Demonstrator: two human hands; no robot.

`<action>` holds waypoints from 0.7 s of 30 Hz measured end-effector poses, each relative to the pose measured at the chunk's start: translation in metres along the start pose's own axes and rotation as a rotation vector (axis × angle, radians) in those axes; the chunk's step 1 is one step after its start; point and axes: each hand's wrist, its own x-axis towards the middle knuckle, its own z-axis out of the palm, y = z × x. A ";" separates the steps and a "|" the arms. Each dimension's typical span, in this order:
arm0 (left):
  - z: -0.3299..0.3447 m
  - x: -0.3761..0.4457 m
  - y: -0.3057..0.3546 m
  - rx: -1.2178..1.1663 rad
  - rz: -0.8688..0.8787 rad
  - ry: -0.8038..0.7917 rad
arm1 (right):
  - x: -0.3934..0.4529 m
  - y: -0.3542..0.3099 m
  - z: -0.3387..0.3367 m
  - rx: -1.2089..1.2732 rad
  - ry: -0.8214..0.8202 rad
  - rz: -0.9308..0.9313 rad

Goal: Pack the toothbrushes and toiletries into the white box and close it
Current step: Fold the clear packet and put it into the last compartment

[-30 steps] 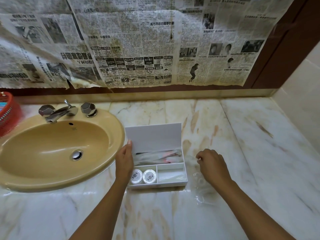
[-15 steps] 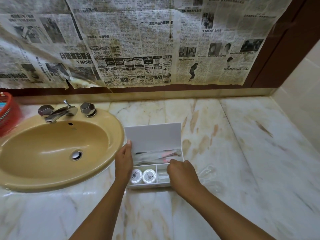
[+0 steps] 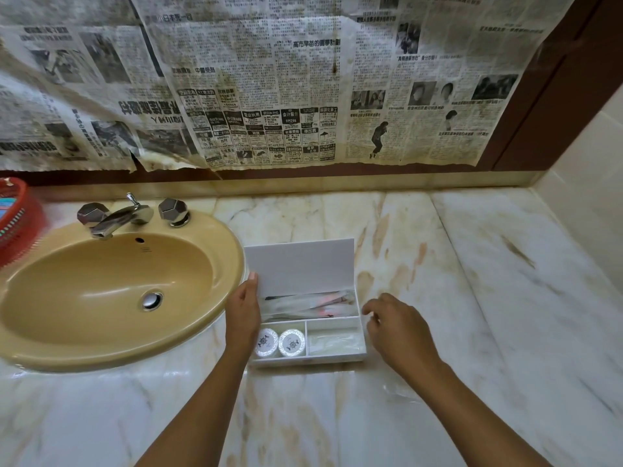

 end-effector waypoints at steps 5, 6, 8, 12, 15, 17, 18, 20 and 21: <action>0.000 0.001 -0.002 0.008 0.001 -0.004 | -0.008 0.031 -0.006 -0.113 -0.249 0.117; 0.000 0.001 -0.003 0.010 0.004 -0.001 | -0.010 0.035 -0.006 -0.136 -0.290 0.125; 0.000 0.002 -0.004 0.009 0.005 0.007 | -0.013 0.041 -0.003 -0.161 -0.333 0.142; 0.000 0.002 -0.005 0.009 0.003 -0.001 | -0.015 0.054 0.007 -0.155 -0.318 0.177; 0.000 0.001 -0.003 0.004 0.006 -0.002 | -0.015 0.060 0.011 -0.148 -0.300 0.181; 0.001 0.000 -0.001 0.006 0.008 0.000 | -0.016 0.063 0.012 -0.145 -0.288 0.183; 0.001 0.000 -0.002 0.010 0.008 -0.002 | -0.017 0.064 0.013 -0.145 -0.284 0.184; 0.000 0.001 -0.003 0.018 0.008 -0.009 | -0.018 0.067 0.015 -0.145 -0.286 0.187; -0.001 0.002 -0.005 0.016 0.007 -0.012 | -0.018 0.067 0.015 -0.154 -0.287 0.187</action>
